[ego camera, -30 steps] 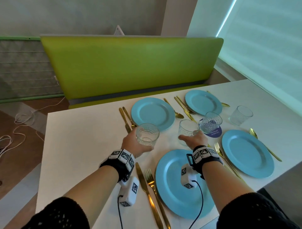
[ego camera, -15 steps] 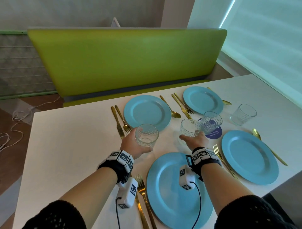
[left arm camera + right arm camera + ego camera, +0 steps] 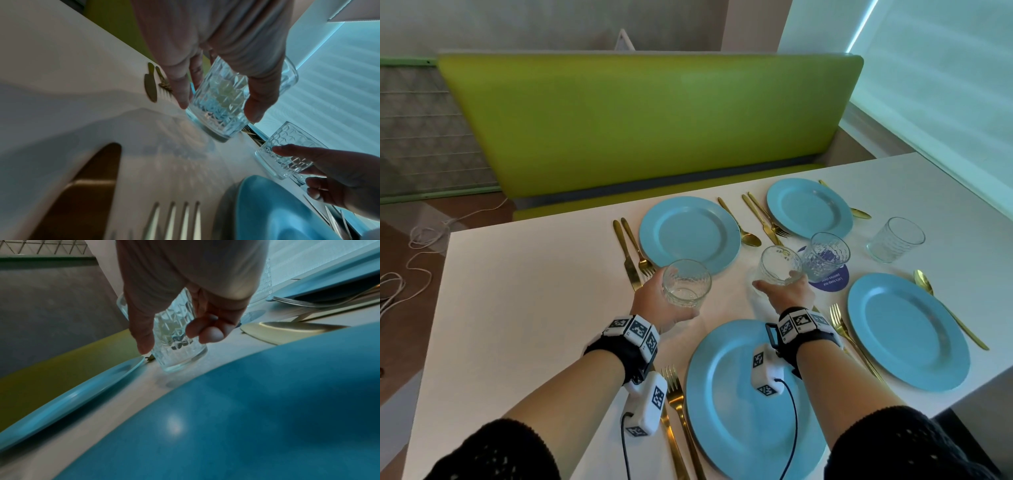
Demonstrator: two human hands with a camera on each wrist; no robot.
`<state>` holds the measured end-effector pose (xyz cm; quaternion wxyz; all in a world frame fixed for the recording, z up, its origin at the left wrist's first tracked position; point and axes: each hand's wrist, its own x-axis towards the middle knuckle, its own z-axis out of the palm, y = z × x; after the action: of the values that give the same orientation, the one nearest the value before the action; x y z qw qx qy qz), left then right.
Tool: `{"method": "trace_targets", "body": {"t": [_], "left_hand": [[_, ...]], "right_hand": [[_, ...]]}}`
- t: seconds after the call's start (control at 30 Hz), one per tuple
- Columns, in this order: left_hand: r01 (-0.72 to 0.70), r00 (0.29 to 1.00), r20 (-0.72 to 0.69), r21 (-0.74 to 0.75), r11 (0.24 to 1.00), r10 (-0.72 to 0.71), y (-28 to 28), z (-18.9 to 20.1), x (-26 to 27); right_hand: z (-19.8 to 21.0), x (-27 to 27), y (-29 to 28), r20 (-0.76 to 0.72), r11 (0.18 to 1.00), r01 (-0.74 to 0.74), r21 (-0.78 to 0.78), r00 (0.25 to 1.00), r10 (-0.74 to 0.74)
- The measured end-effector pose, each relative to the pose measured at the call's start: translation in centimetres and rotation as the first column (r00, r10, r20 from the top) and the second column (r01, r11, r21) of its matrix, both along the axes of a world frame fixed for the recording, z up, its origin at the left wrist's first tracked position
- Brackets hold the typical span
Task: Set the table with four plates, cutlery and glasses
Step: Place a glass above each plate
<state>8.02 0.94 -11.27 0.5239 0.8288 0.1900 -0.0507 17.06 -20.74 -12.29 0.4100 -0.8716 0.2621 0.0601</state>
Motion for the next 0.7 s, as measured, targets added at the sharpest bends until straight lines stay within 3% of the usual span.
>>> {"method": "trace_targets", "body": {"t": [0.3, 0.7], "left_hand": [[0.039, 0.999, -0.015, -0.002, 0.999, -0.039, -0.1, -0.5, -0.6], [0.047, 0.997, -0.058, 0.023, 0.999, -0.045, 0.7, -1.8, -1.2]], "right_hand": [[-0.3, 0.0, -0.6, -0.079, 0.997, -0.041, -0.058, 0.996, 0.037], [-0.1, -0.5, -1.7, -0.033, 0.996, -0.041, -0.075, 0.999, 0.039]]}}
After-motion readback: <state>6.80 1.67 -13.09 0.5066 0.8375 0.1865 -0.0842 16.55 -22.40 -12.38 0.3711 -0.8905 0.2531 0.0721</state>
